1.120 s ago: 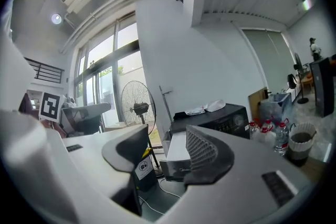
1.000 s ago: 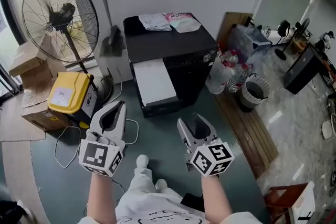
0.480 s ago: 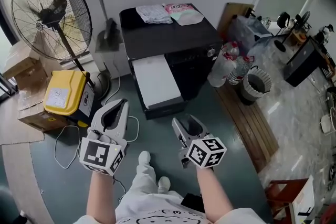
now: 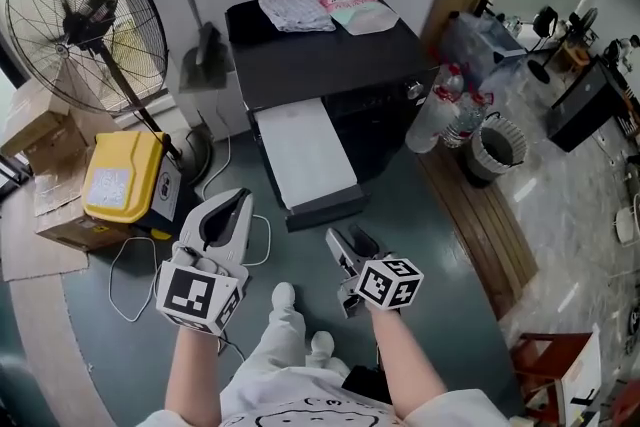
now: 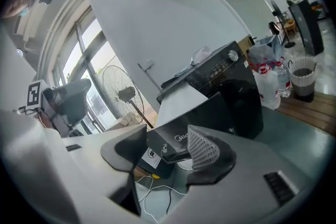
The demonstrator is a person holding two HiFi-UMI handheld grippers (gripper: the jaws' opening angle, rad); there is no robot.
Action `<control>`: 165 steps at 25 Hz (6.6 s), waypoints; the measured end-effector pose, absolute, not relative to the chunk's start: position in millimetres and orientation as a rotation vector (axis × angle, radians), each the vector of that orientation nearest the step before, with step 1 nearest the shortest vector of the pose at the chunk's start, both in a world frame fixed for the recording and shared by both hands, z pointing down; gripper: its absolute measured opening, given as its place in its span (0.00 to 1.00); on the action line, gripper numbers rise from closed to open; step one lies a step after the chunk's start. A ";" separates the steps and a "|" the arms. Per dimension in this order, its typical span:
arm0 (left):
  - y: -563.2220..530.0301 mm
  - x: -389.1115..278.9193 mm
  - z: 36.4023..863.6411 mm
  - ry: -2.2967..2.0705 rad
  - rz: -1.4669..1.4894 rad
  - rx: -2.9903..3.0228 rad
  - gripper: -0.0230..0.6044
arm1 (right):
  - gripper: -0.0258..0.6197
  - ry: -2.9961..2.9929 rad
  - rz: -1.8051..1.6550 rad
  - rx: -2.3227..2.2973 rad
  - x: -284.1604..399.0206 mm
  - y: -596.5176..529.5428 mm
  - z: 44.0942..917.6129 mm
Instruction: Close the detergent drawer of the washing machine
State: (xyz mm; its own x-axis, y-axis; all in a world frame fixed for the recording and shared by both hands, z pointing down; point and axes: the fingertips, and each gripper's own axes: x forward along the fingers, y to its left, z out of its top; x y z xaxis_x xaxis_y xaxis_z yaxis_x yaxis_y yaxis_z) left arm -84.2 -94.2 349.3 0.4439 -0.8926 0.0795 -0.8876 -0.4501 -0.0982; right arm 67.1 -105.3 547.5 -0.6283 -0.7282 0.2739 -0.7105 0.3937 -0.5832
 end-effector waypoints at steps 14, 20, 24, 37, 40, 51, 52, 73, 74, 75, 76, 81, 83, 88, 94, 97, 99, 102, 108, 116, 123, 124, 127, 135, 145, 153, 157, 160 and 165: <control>-143.0 -96.2 375.3 1.552 -0.287 -2.708 0.06 | 0.44 2.407 -1.363 -1.249 48.7 -136.0 618.2; -154.1 -99.1 385.0 1.528 -0.334 -2.722 0.06 | 0.44 2.384 -1.354 -1.136 46.1 -141.1 626.3; -158.8 -99.9 392.2 1.520 -0.353 -2.734 0.06 | 0.44 2.374 -1.333 -1.052 48.9 -140.0 626.4; -161.3 -99.7 403.8 1.485 -0.357 -2.764 0.06 | 0.48 2.336 -1.340 -0.992 45.4 -146.3 630.0; -160.4 -102.9 405.0 1.485 -0.364 -2.764 0.06 | 0.49 2.303 -1.324 -0.959 45.9 -148.9 628.3; -163.6 -108.4 399.9 1.488 -0.347 -2.773 0.06 | 0.49 2.147 -1.351 -0.956 46.9 -147.8 619.6; -164.5 -107.5 398.3 1.483 -0.345 -2.775 0.06 | 0.50 2.148 -1.355 -0.965 46.4 -147.6 617.1; -203.9 -118.4 387.1 1.450 -0.339 -2.769 0.06 | 0.50 2.175 -1.377 -1.032 36.1 -179.4 605.2; -207.1 -119.9 387.1 1.453 -0.337 -2.769 0.06 | 0.50 2.169 -1.382 -1.024 34.3 -182.4 603.5; -210.4 -121.5 387.1 1.456 -0.333 -2.769 0.06 | 0.50 2.166 -1.386 -1.014 32.8 -185.2 603.0; -213.6 -123.1 387.0 1.458 -0.328 -2.768 0.06 | 0.50 2.165 -1.387 -1.011 32.1 -187.6 604.1; -228.0 -131.7 386.8 1.467 -0.317 -2.772 0.06 | 0.50 2.171 -1.396 -1.022 26.8 -194.9 603.9; -234.1 -135.1 387.4 1.472 -0.312 -2.774 0.06 | 0.50 2.169 -1.403 -1.019 23.7 -198.2 606.8; -243.2 -138.5 388.5 1.461 -0.306 -2.780 0.06 | 0.50 2.164 -1.386 -1.022 19.8 -209.0 610.4; -253.1 -148.9 389.1 1.455 -0.293 -2.787 0.06 | 0.50 2.138 -1.365 -1.049 10.3 -223.4 603.6; -255.1 -150.3 390.2 1.463 -0.288 -2.793 0.06 | 0.50 2.146 -1.345 -1.045 10.0 -227.2 598.8; -255.2 -149.8 391.1 1.467 -0.286 -2.795 0.06 | 0.50 2.157 -1.335 -1.043 10.0 -228.9 596.2; -255.7 -149.1 393.2 1.474 -0.282 -2.801 0.06 | 0.50 2.160 -1.331 -1.049 10.5 -231.0 596.2; -256.9 -141.8 396.3 1.484 -0.291 -2.802 0.06 | 0.50 2.163 -1.371 -1.047 10.7 -235.1 602.7; -264.7 -136.3 402.5 1.529 -0.327 -2.789 0.06 | 0.50 2.187 -1.420 -1.011 0.9 -241.0 606.9; -283.6 -130.4 399.5 1.556 -0.322 -2.766 0.06 | 0.50 2.210 -1.444 -0.964 -1.6 -252.9 605.5; -286.0 -130.2 399.5 1.560 -0.321 -2.765 0.06 | 0.50 2.213 -1.449 -0.955 -2.2 -254.6 604.8; -293.1 -129.5 400.1 1.570 -0.321 -2.761 0.06 | 0.50 2.235 -1.467 -0.939 -3.9 -259.1 606.2; -307.9 -130.6 399.6 1.599 -0.324 -2.743 0.06 | 0.50 2.261 -1.490 -0.920 -9.9 -278.3 605.2; -317.5 -140.9 396.4 1.650 -0.343 -2.699 0.06 | 0.50 2.295 -1.490 -0.954 -21.5 -307.4 602.9; -326.3 -149.9 390.9 1.680 -0.354 -2.666 0.06 | 0.50 2.312 -1.499 -0.959 -30.0 -326.3 602.6; -329.5 -150.5 389.2 1.686 -0.358 -2.657 0.06 | 0.50 2.317 -1.503 -0.959 -34.2 -333.4 601.3; -331.3 -150.5 389.6 1.690 -0.365 -2.653 0.06 | 0.50 2.317 -1.510 -0.960 -36.3 -337.6 601.7; -333.0 -153.2 388.5 1.707 -0.374 -2.638 0.06 | 0.50 2.327 -1.506 -0.957 -39.0 -344.8 601.3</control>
